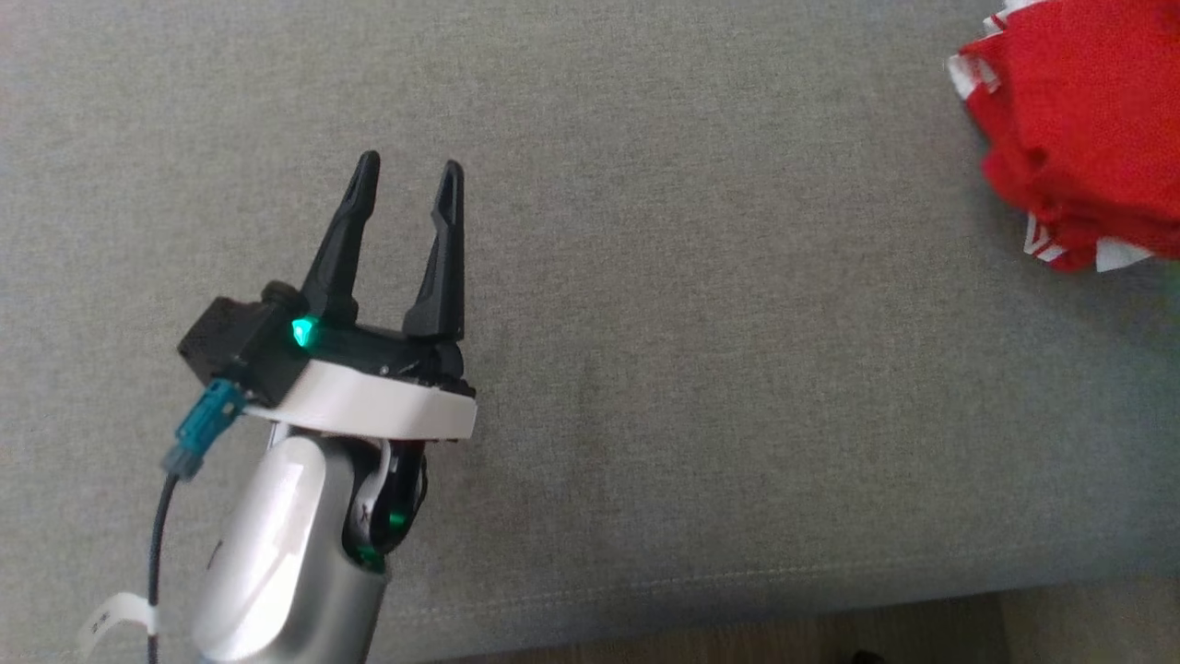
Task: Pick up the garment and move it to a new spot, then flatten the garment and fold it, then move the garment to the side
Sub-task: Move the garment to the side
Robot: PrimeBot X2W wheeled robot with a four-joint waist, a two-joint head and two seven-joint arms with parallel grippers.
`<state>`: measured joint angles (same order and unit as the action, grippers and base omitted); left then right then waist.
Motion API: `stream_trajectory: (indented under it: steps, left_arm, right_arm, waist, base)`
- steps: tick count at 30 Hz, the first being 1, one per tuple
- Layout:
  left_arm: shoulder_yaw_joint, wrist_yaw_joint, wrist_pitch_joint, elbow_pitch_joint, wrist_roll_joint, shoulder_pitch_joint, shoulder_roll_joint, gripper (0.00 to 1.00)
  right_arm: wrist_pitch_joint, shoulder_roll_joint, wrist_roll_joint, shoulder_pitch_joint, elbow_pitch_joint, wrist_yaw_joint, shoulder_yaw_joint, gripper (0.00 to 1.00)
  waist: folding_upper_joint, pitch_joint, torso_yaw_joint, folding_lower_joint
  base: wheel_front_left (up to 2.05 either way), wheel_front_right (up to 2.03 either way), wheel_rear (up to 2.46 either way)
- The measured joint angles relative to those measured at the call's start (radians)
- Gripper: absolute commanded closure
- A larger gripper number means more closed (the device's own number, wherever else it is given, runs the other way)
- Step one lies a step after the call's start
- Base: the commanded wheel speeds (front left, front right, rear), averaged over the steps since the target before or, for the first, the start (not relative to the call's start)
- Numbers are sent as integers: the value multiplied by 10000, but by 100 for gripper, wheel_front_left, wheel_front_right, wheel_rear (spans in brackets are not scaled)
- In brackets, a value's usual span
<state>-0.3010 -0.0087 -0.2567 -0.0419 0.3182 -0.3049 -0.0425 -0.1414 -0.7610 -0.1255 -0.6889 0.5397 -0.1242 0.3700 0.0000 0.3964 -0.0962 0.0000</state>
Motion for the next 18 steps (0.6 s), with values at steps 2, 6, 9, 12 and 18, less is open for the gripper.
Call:
stream_trajectory:
  steps: [2,6,9,12,18]
  left_arm:
    - [29,0,0,-2,0,-87,0,0]
    - [48,-2,0,0,0,-237,2,0]
    - [50,-4,0,0,0,-335,4,0]
    - [56,-13,0,-2,0,-347,4,0]
    - [102,-90,0,-21,-2,-346,6,0]
  right_arm:
    - [-128,-113,259,-75,-132,0,-134,100]
    - [-320,-201,481,-89,-217,0,-523,100]
    - [-337,-263,554,-86,-332,0,-729,100]
    - [-332,-263,583,-83,-462,0,-855,100]
    - [-301,-173,658,-69,-569,0,-1210,67]
  waist:
    - [0,76,-22,0]
    - [0,206,-39,0]
    - [0,278,-33,0]
    - [0,316,-50,1]
    - [0,346,-122,0]
  base:
    - [0,0,0]
    - [0,0,0]
    - [0,0,0]
    - [0,0,0]
    - [0,0,0]
